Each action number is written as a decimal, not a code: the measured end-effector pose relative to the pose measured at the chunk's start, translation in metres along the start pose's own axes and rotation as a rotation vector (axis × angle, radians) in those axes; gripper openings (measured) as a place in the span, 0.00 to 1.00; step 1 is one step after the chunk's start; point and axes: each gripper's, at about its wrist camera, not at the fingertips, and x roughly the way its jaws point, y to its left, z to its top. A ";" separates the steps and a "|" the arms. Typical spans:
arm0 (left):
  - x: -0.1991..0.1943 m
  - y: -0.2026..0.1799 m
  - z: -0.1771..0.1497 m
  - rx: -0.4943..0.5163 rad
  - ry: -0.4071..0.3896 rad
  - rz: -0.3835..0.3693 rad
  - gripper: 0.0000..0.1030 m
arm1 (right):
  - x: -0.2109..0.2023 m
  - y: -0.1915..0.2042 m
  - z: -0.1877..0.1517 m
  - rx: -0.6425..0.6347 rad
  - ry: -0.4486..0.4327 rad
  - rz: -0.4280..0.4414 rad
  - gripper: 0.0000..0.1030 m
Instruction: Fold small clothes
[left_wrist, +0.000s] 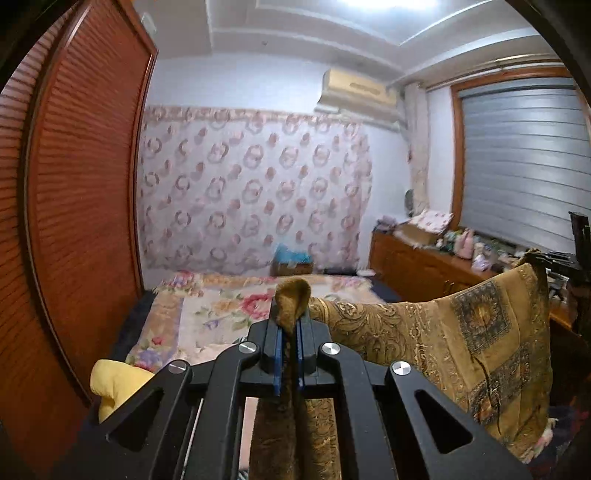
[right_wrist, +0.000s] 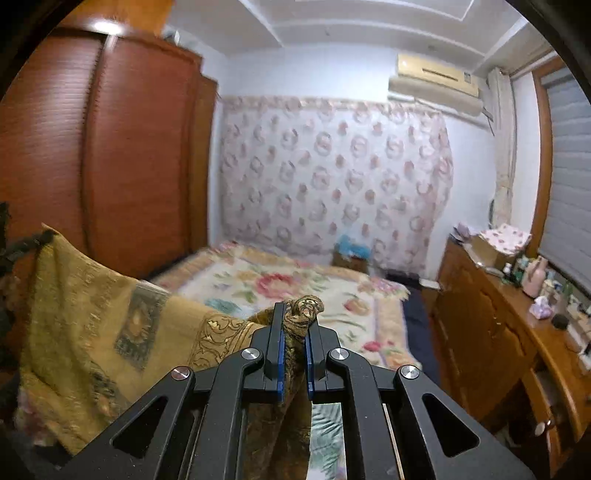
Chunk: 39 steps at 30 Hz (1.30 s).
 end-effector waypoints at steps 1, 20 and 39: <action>0.013 0.003 -0.003 0.002 0.009 0.013 0.06 | 0.025 0.003 0.005 -0.012 0.022 -0.030 0.07; 0.057 0.006 -0.099 0.019 0.303 -0.047 0.73 | 0.133 0.051 -0.075 0.075 0.325 -0.027 0.62; 0.059 -0.044 -0.184 0.062 0.535 -0.095 0.73 | 0.095 -0.004 -0.141 0.226 0.481 0.065 0.48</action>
